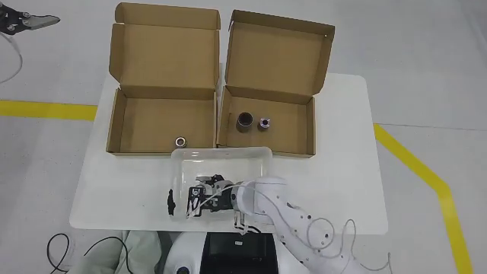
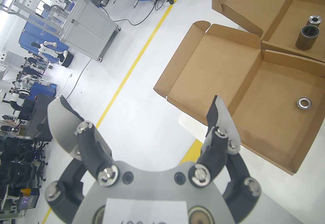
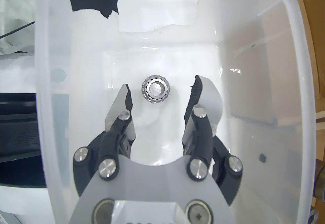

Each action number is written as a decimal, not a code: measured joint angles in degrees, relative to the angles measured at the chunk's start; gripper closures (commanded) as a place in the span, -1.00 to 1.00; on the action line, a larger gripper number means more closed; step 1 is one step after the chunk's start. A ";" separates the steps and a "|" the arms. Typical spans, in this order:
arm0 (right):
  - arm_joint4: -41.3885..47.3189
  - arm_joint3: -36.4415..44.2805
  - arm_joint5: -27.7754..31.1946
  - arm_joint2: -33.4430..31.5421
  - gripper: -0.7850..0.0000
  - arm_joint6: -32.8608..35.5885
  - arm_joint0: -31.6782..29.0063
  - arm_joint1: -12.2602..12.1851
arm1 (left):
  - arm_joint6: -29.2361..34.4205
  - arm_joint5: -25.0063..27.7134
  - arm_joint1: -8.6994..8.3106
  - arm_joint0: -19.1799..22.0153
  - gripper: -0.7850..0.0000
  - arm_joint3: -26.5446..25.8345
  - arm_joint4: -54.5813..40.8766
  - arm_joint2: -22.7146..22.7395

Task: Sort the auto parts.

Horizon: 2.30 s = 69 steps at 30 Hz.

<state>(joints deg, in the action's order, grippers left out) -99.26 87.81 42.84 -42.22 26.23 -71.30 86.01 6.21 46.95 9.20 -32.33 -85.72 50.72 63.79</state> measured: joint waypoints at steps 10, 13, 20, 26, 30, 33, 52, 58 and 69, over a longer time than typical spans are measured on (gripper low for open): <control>0.52 -3.68 -1.82 3.09 0.03 0.58 2.84 0.79 | 0.00 0.00 0.00 0.00 -1.00 0.00 0.00 0.00; 0.83 -4.62 -2.11 3.82 0.04 0.74 3.68 1.02 | 0.00 0.00 0.00 0.00 -1.00 0.00 0.00 0.00; 1.36 -6.54 -3.29 5.22 0.22 1.77 5.28 1.54 | 0.00 0.00 0.00 0.00 -1.00 0.00 0.00 0.00; 0.50 -6.91 -5.64 5.40 0.28 1.33 5.61 1.54 | 0.00 0.00 0.00 0.00 -1.00 0.00 0.00 0.00; 0.00 -6.83 -6.24 5.42 0.25 1.15 5.54 1.41 | 0.00 0.00 0.00 0.00 -1.00 0.00 0.00 0.00; -0.20 -6.89 -6.44 5.51 0.22 1.24 5.64 1.36 | 0.00 0.00 0.00 0.00 -1.00 0.00 0.00 0.00; -2.73 -3.74 -11.00 4.67 1.00 0.29 4.94 0.80 | 0.00 0.00 0.00 0.00 -1.00 0.00 0.00 0.00; -1.74 -0.33 -11.49 1.45 1.00 -6.49 2.03 -0.56 | 0.00 0.00 0.00 0.00 -1.00 0.00 0.00 0.00; 1.32 0.78 -11.43 -6.53 1.00 -30.80 -4.10 -3.69 | 0.00 0.00 0.00 0.00 -1.00 0.00 0.00 0.00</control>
<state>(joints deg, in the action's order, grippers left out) -97.94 88.59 31.42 -48.75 -4.57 -75.41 82.32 6.21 46.95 9.20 -32.33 -85.72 50.72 63.79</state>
